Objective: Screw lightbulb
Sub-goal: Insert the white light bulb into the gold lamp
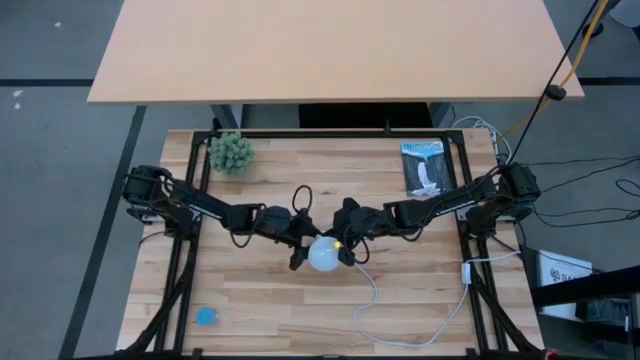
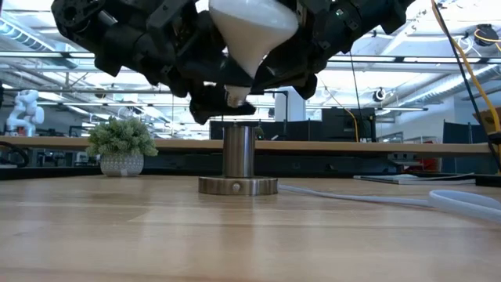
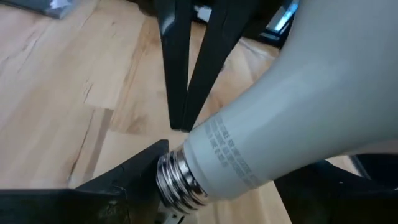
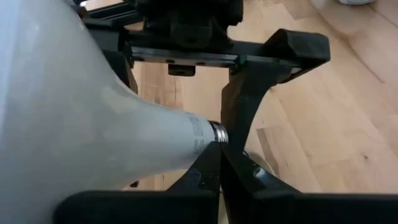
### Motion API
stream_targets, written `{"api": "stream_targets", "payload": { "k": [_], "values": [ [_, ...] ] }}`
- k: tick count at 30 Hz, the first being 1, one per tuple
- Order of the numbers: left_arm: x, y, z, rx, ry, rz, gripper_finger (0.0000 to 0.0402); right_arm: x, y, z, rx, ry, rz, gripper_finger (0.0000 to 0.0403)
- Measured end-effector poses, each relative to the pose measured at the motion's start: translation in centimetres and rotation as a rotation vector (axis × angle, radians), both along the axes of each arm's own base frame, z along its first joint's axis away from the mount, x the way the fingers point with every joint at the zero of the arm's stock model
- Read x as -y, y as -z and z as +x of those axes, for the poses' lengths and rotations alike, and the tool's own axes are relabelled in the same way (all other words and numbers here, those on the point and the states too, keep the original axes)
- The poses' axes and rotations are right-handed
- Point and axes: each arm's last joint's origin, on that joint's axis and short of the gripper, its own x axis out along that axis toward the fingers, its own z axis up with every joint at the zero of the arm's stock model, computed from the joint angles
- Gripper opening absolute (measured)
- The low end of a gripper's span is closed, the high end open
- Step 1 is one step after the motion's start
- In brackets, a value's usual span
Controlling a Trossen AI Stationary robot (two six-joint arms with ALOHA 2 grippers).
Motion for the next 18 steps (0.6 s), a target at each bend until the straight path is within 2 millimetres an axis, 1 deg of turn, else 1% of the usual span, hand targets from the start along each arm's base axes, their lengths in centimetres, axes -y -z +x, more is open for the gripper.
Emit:
{"api": "stream_targets", "payload": {
  "k": [5,10,13,18],
  "values": [
    [-0.1,-0.4,0.1,0.031,0.035,-0.066,0.0273,0.0,-0.5,-0.4,-0.012,-0.025,0.045,0.0000],
    [-0.5,-0.5,0.2,0.026,0.021,-0.096,0.0269,0.3,-2.0,-1.6,-0.026,-0.018,0.049,0.0000],
    [-0.7,-0.5,0.2,0.022,0.017,-0.110,0.0251,0.3,-2.7,-2.1,-0.020,-0.005,0.070,0.0000],
    [-1.0,-0.3,0.2,0.006,0.011,-0.124,0.0209,0.5,-2.6,-2.2,-0.037,0.041,0.128,0.0000]
  ]
}}
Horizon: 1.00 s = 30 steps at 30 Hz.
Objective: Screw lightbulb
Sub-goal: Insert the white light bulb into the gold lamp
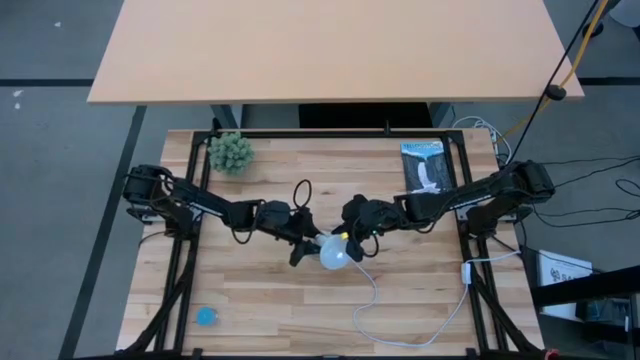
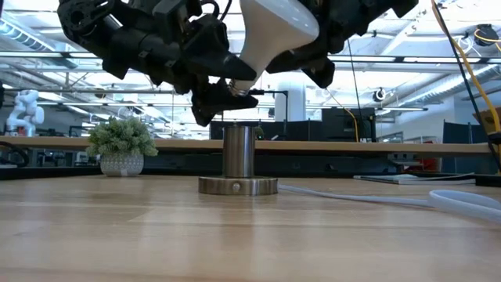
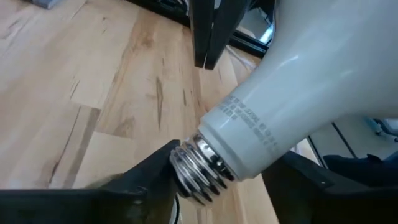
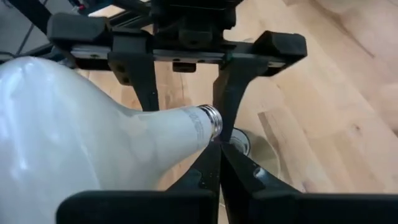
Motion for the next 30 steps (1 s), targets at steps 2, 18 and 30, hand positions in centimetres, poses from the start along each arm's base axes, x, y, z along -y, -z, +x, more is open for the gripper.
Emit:
{"api": "stream_targets", "payload": {
  "k": [2,18,30],
  "values": [
    [0.0,0.1,0.0,-0.003,0.003,0.000,0.0196,0.0,0.1,0.0,-0.007,0.014,0.023,0.0000],
    [-2.2,-0.3,0.2,0.028,-0.134,0.021,0.0177,2.1,0.1,0.4,0.016,0.107,-0.072,0.0000],
    [-4.3,0.2,0.1,-0.011,-0.232,0.091,0.0178,3.6,0.9,-4.9,-0.459,0.187,-0.101,0.0000]
  ]
}}
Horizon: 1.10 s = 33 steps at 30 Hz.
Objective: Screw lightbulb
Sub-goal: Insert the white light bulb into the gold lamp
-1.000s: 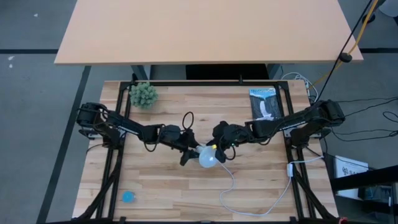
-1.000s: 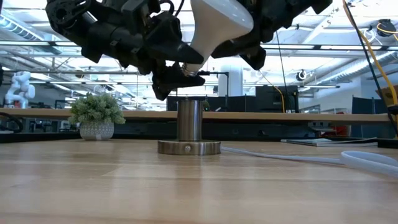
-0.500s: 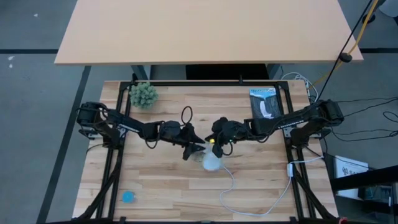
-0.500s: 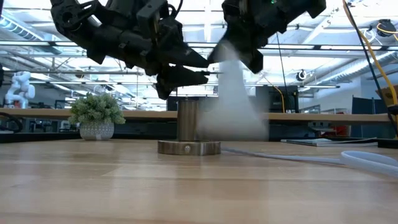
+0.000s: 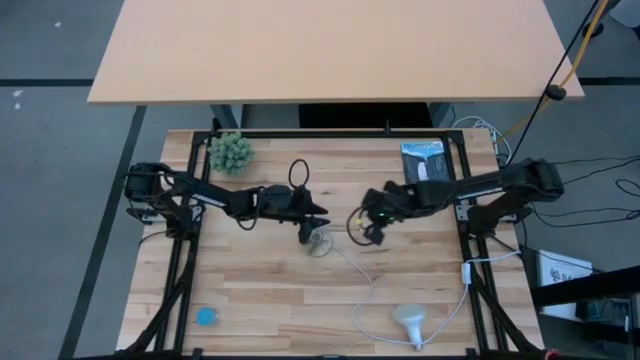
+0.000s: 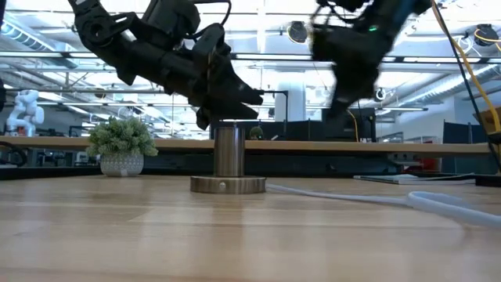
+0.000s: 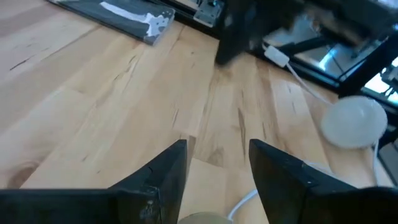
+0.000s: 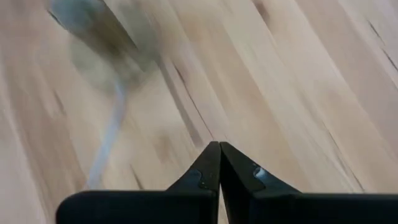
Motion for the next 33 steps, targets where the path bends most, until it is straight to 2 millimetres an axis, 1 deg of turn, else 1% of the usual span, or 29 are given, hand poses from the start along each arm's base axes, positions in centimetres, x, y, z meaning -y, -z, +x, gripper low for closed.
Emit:
{"api": "stream_targets", "payload": {
  "k": [4,8,11,15,19,23,26,29,31,33],
  "values": [
    [0.0,0.2,-0.1,-0.026,-0.005,0.014,0.0178,-0.7,-2.2,-3.7,-0.064,0.086,0.020,0.0000],
    [-0.1,0.4,-0.2,-0.047,-0.012,0.016,0.0178,-1.7,-4.2,-6.9,-0.037,0.177,0.051,0.0000],
    [-0.1,0.5,-0.2,-0.057,-0.013,0.013,0.0178,-2.8,-5.1,-9.0,-0.031,0.240,0.115,0.0000],
    [-0.1,0.7,-0.3,-0.078,-0.014,0.008,0.0178,-4.7,-5.3,-11.0,-0.063,0.296,0.179,0.0000],
    [0.1,1.0,-0.4,-0.114,-0.012,0.002,0.0178,-6.7,-5.1,-11.9,-0.078,0.350,0.241,0.0000],
    [0.3,1.2,-0.5,-0.139,0.000,0.009,0.0178,-9.0,-4.7,-12.3,-0.076,0.385,0.315,0.0000],
    [0.1,1.2,-0.5,-0.138,0.001,0.028,0.0178,-10.9,-4.1,-12.5,-0.091,0.420,0.354,0.0000],
    [-0.2,1.3,-0.6,-0.141,0.005,0.022,0.0178,-13.1,-3.2,-12.8,-0.139,0.461,0.411,0.0000],
    [-0.2,1.3,-0.6,-0.147,0.035,0.018,0.0178,-14.7,-2.5,-12.8,-0.157,0.482,0.447,0.0000],
    [-0.1,1.4,-0.7,-0.150,0.069,0.019,0.0178,-16.4,-2.2,-12.8,-0.155,0.503,0.486,0.0000]
  ]
}}
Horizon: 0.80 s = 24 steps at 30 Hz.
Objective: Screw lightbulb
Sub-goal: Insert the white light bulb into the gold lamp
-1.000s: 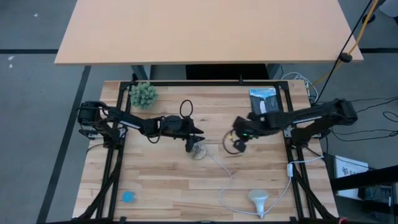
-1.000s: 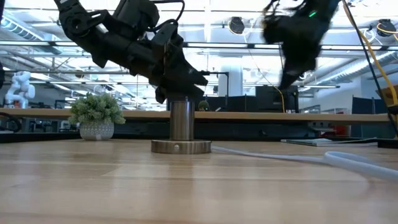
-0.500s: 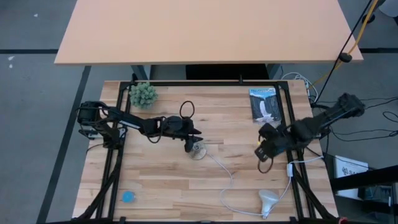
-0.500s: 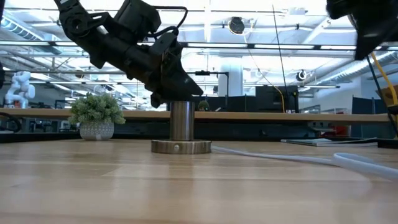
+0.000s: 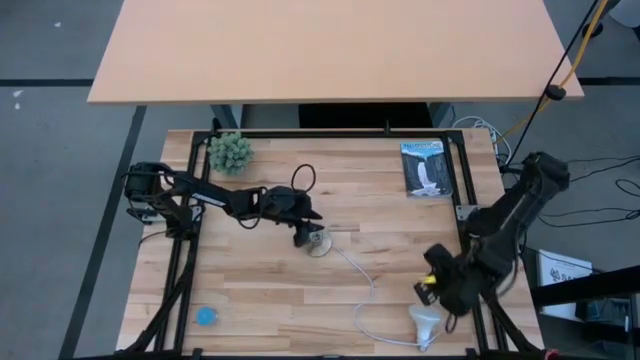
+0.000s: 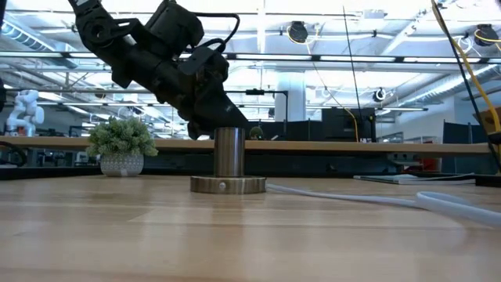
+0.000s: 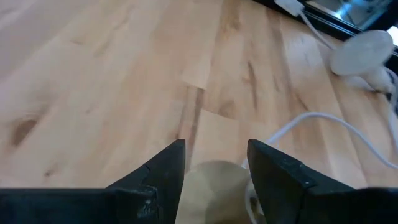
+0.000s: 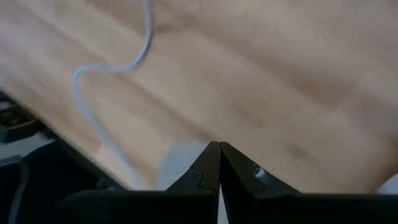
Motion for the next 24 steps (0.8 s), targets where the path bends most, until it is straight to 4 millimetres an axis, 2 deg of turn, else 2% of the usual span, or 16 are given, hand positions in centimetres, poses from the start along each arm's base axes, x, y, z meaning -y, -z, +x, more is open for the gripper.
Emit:
{"api": "stream_targets", "payload": {
  "k": [9,12,15,20,24],
  "values": [
    [0.2,0.0,0.0,0.009,0.069,0.020,0.0178,-8.2,-1.9,1.3,-0.020,0.121,0.092,0.0000],
    [0.2,0.0,0.0,0.011,0.081,0.016,0.0178,-10.8,-1.2,2.3,-0.049,0.128,0.100,0.0000],
    [0.2,0.0,0.0,0.012,0.088,0.024,0.0178,-12.7,1.0,3.8,-0.066,0.132,0.098,0.0000],
    [0.2,-0.1,0.0,0.020,0.092,0.035,0.0178,-13.6,5.6,6.2,-0.096,0.172,0.004,0.0000],
    [0.2,-0.2,0.1,0.030,0.094,0.040,0.0178,-11.7,7.3,7.1,-0.190,0.201,-0.162,0.0000]
  ]
}}
